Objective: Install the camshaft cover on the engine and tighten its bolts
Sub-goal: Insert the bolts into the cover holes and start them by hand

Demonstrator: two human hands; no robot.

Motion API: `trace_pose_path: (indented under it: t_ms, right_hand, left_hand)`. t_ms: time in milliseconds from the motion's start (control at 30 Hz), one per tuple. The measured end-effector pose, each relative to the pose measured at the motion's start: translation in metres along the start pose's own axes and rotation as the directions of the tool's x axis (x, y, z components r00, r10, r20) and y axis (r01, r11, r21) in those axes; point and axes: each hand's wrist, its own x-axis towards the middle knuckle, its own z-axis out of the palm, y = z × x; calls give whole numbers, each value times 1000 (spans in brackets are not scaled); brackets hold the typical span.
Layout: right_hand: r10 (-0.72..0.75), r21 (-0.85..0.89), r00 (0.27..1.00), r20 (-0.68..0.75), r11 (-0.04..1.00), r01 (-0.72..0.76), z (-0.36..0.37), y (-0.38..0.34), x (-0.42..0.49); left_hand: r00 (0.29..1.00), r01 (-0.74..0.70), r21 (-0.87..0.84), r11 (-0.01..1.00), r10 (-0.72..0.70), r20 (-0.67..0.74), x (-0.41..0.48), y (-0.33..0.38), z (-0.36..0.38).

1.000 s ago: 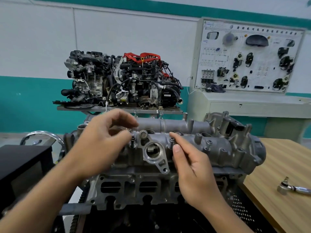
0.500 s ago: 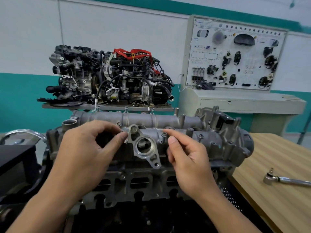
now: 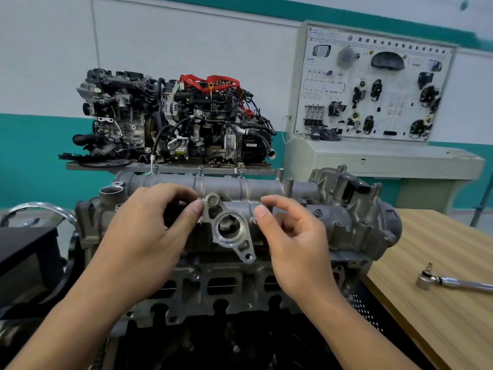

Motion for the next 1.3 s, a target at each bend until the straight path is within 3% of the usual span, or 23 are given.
trace_pose_path:
  t_ms: [100,200,333,433,600,767,933,1100,1200,1300]
  right_hand:
    - [-6,-56,999,44,998,8,0,3,-1]
    - [-17,-71,1000,-4,997,17,1,4,1]
    - [78,75,995,-55,994,-74,2,-3,5]
    - [150,149,989,10,977,-149,-3,-4,7]
    - [33,-19,999,37,999,-32,2,-2,5]
    - [67,33,997,49,997,-68,-1,-1,5]
    - [29,-7,997,69,1000,-29,-1,8,7]
    - [13,9,1000,7,1000,-13,-1,9,9]
    - [46,89,999,28,995,-48,-2,6,6]
    - [51,59,998,43,997,-54,-1,5,4]
  left_hand:
    - [998,47,-14,999,-48,-37,1,1,2]
    - [999,40,-1,999,-40,16,3,0,-1]
    - [996,-1,21,1000,0,84,2,3,-5]
    - [996,29,20,999,-31,80,2,5,-5]
    - [995,28,36,999,-31,99,5,8,-8]
    - [976,32,7,999,-33,215,7,8,-13]
    - [988,98,-43,994,-92,126,6,5,-13]
    - [982,61,-31,998,-55,181,7,7,-12]
    - [982,57,-25,998,-52,182,8,4,-12]
    - [987,72,-32,997,-67,143,6,5,-9]
